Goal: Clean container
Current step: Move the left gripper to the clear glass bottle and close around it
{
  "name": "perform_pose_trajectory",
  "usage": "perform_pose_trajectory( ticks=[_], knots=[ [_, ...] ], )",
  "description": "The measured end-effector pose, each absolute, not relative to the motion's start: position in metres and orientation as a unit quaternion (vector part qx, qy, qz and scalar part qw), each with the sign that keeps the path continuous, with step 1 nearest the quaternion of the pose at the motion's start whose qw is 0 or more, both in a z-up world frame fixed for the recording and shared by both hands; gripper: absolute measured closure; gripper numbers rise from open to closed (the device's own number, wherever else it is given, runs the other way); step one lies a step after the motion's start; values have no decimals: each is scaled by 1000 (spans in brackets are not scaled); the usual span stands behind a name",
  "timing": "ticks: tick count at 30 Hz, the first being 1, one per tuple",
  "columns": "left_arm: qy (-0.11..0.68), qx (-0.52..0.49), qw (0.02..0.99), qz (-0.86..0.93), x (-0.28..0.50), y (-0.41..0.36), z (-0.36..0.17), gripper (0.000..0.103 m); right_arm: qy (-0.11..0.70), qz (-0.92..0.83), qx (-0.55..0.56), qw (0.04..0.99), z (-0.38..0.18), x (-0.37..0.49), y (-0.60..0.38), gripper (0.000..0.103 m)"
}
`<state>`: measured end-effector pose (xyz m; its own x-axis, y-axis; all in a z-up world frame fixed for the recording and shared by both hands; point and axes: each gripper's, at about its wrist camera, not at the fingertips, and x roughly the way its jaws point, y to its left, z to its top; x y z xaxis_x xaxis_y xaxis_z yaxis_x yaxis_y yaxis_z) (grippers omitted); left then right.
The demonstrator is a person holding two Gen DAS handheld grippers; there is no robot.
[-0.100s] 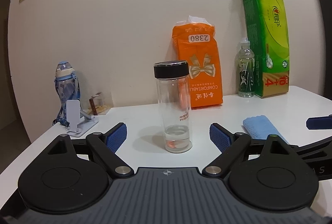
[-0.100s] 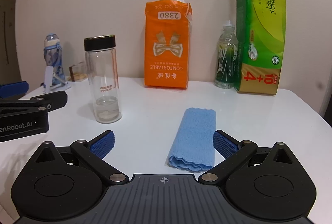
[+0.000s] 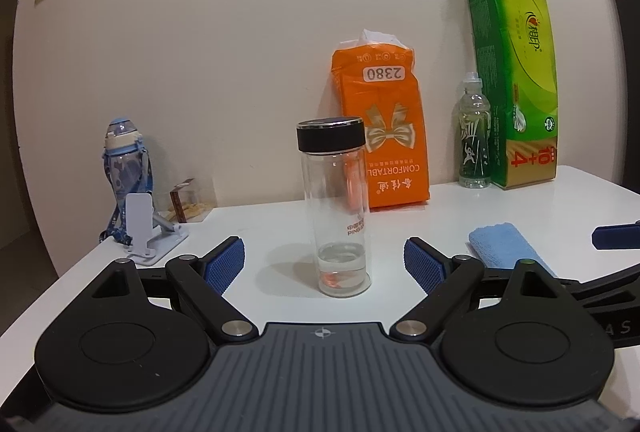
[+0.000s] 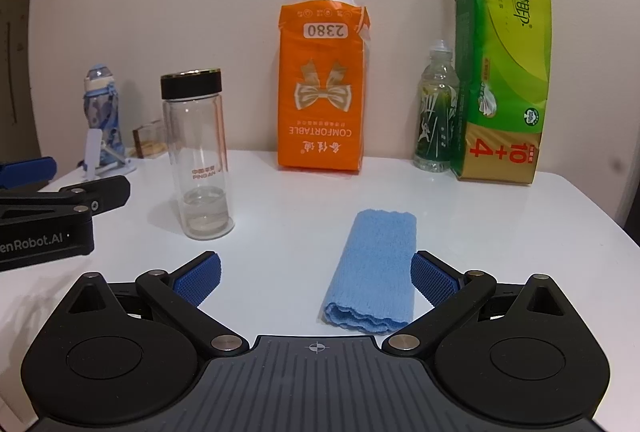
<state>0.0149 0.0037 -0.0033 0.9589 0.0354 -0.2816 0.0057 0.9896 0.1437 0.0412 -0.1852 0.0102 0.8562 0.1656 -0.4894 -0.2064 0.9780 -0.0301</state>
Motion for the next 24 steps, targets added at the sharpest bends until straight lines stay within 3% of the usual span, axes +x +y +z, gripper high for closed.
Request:
perform_pose_trajectory(
  ticks=[8,24],
  knots=[
    [160,104,982,6,54,15,-10,0,252,95,-40,962,8,51,-186,0],
    [168,32,983,-67,104,42,-1,0,257,97,-40,961,9,75,-184,0]
  ],
)
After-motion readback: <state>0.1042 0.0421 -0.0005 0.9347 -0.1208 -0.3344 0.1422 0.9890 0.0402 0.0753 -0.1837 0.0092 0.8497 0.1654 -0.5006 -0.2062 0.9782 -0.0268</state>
